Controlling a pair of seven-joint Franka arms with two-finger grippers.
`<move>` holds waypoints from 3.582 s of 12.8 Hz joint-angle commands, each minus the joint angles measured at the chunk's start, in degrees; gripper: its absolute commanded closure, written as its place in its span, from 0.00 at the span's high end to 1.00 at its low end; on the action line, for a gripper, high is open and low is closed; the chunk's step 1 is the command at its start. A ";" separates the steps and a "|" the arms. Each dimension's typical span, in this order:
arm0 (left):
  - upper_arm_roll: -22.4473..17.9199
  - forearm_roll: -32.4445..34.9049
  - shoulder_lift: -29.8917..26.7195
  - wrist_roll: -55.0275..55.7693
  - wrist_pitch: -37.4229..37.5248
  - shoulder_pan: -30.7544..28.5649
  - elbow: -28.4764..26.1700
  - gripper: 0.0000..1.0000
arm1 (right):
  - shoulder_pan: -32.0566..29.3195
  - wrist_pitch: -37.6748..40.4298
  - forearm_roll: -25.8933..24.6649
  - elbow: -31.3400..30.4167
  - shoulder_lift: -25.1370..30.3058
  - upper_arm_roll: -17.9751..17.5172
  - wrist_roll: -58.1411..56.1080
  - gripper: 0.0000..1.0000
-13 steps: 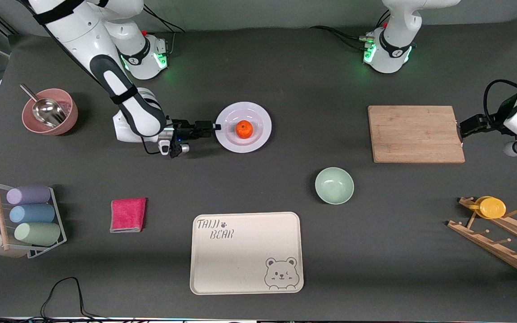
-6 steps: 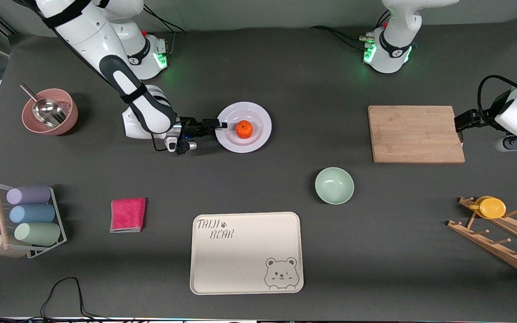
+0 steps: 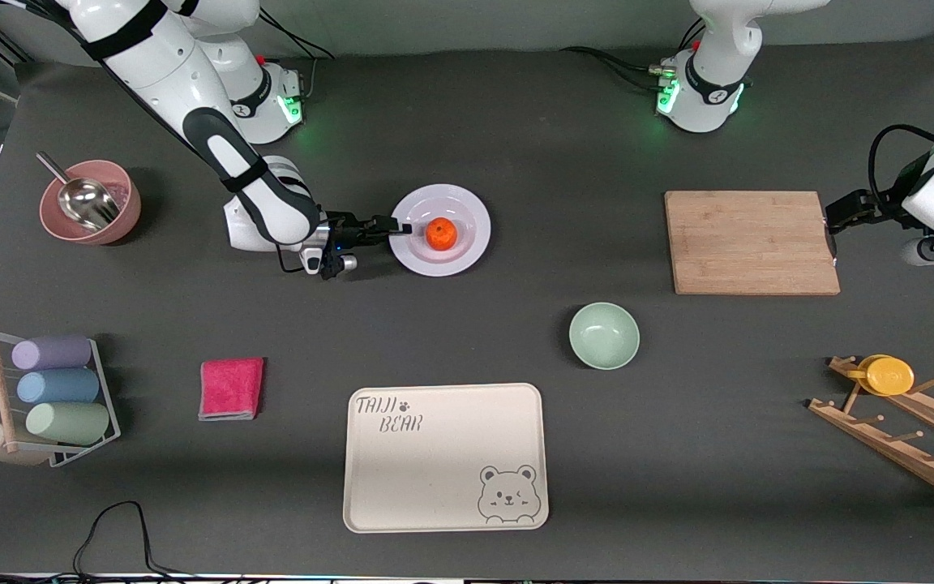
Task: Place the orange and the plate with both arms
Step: 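Move the right gripper to the plate rim and grasp it, then carry the plate with the right gripper onto the bear tray, then lower the plate onto the tray and open the right gripper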
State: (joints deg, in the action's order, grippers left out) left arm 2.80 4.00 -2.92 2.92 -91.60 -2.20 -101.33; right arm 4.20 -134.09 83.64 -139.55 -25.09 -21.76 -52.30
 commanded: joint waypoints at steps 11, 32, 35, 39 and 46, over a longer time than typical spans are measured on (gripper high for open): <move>0.98 -0.48 -2.88 -0.63 4.07 0.53 -0.53 1.00 | -0.59 -0.21 1.62 8.58 2.05 -0.65 14.66 0.00; 0.10 -2.33 -8.86 0.07 1.34 -0.26 -7.56 1.00 | -1.47 6.74 -34.15 78.64 -36.51 6.82 39.82 0.00; 0.10 -2.33 -8.77 0.07 1.25 -0.17 -7.65 1.00 | -1.21 3.84 -34.24 79.35 -39.60 6.56 39.73 0.00; 0.10 -2.24 -8.77 -0.02 1.25 -0.26 -7.65 1.00 | -0.86 2.61 -34.16 79.35 -41.53 6.12 38.67 0.00; 0.10 -1.54 -7.98 -0.11 0.55 -0.17 -7.74 1.00 | 0.46 1.64 -39.75 80.48 -40.13 5.68 40.42 1.00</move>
State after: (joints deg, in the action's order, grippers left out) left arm 3.05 2.23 -10.44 2.89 -90.01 -2.71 -108.23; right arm 4.63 -132.02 48.54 -61.07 -65.29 -15.75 -13.55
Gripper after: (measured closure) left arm 0.000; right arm 0.264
